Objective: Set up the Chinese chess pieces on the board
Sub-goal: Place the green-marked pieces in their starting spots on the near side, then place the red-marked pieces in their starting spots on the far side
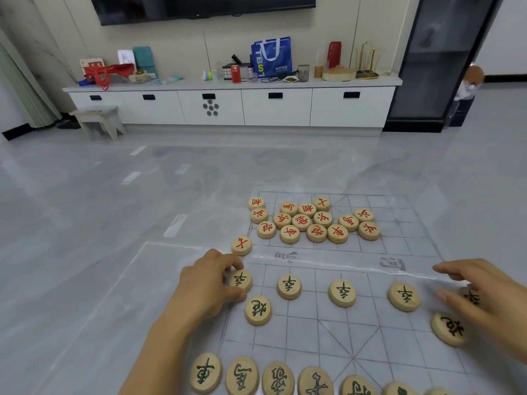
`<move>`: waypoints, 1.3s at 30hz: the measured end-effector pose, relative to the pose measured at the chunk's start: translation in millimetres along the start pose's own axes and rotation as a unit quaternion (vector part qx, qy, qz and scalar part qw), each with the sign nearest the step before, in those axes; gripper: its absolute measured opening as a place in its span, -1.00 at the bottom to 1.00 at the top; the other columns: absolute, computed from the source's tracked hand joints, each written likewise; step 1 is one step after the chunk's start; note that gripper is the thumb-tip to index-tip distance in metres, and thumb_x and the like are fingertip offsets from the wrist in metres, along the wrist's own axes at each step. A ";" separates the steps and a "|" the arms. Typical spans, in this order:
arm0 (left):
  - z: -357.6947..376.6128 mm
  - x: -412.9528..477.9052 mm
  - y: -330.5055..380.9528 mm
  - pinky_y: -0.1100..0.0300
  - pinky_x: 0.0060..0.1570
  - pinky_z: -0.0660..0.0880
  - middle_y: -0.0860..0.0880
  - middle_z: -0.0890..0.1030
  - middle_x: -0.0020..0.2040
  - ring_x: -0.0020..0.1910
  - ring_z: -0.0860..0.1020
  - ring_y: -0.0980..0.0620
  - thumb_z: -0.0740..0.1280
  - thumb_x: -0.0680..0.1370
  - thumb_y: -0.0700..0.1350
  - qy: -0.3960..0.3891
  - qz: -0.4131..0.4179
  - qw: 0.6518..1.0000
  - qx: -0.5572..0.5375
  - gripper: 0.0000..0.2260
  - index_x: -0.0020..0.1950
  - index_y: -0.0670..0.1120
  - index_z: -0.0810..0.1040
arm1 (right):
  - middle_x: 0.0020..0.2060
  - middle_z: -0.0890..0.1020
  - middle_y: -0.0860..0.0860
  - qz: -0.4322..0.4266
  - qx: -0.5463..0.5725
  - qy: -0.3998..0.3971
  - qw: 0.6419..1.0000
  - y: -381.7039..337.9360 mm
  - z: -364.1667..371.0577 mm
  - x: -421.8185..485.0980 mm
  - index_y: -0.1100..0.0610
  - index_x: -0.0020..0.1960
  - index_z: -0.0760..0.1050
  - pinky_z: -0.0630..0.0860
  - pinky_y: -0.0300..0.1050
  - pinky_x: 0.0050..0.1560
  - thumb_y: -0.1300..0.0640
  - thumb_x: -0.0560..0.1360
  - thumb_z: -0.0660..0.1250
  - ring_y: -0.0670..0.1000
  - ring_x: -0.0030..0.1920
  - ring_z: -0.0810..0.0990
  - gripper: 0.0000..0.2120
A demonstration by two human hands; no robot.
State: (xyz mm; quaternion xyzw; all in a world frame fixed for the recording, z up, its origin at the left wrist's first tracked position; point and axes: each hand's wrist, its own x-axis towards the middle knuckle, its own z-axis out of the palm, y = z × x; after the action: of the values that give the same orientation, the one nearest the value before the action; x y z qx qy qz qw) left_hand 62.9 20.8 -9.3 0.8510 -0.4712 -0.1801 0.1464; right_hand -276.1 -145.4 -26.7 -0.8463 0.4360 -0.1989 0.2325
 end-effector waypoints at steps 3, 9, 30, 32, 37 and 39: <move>-0.2 0.4 0.8 0.15 0.16 0.38 0.10 0.40 0.05 0.00 0.43 0.10 0.44 0.40 0.01 -0.001 0.001 1.000 0.000 -0.63 0.17 0.13 0.46 | 0.02 0.33 -0.54 0.012 0.000 -0.008 1.000 -3.7 0.0 -1.8 -0.64 -0.04 0.19 0.29 -0.55 0.03 -0.50 0.19 0.06 -0.31 0.04 0.40 -0.67; -0.4 0.2 -0.4 0.13 0.20 0.37 0.11 0.39 0.05 0.00 0.41 0.10 0.46 0.39 0.01 -0.005 -0.006 1.000 -0.003 -0.56 0.22 0.12 0.42 | 0.00 0.34 -0.53 0.012 -0.009 -0.018 1.000 -5.3 3.4 -0.2 -0.63 -0.03 0.19 0.30 -0.50 0.04 -0.59 0.19 -0.04 -0.44 0.05 0.36 -0.64; -19.1 89.5 0.8 0.23 -0.07 0.38 -0.03 0.58 0.02 0.04 0.52 -0.01 0.32 0.52 -0.10 0.117 0.003 0.943 -0.312 -0.88 0.04 -0.04 0.54 | -0.12 0.45 -0.14 -0.074 -0.065 -0.101 0.990 -93.1 36.4 115.3 0.01 0.12 0.50 0.37 -0.37 -0.13 0.04 0.49 0.30 -0.17 -0.16 0.45 -0.79; -16.4 109.4 6.3 0.24 -0.07 0.38 -0.03 0.58 0.01 0.04 0.52 -0.01 0.32 0.52 -0.12 0.114 0.025 0.951 -0.288 -0.91 0.02 -0.05 0.54 | -0.02 0.46 -0.08 -0.074 -0.085 -0.110 0.988 -103.9 56.8 134.5 0.04 0.19 0.47 0.40 -0.28 -0.03 0.02 0.49 0.30 -0.11 -0.07 0.44 -0.71; 0.1 149.9 18.1 0.22 0.05 0.36 0.00 0.51 0.10 0.09 0.46 0.05 0.33 0.51 -0.12 0.086 0.079 0.978 -0.173 -0.88 0.03 -0.02 0.57 | 0.14 0.45 0.03 -0.085 -0.147 -0.096 0.981 -114.7 90.5 161.3 0.07 0.22 0.43 0.36 -0.11 0.15 -0.04 0.49 0.27 0.05 0.18 0.40 -0.65; 5.6 163.4 21.1 0.10 0.16 0.41 -0.01 0.50 0.15 0.16 0.45 0.01 0.33 0.51 -0.10 0.082 0.100 0.982 -0.138 -0.87 0.04 0.00 0.58 | 0.12 0.45 0.04 -0.085 -0.163 -0.092 0.979 -119.7 94.2 167.8 0.08 0.19 0.43 0.33 -0.09 0.13 -0.06 0.48 0.26 0.07 0.17 0.39 -0.65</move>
State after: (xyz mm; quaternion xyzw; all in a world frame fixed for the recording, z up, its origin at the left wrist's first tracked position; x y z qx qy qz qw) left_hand 124.9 -130.2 -33.0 0.7826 -0.5112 -0.1579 0.3181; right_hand -57.3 -202.7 -12.9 -0.9214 0.3661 -0.0656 0.1129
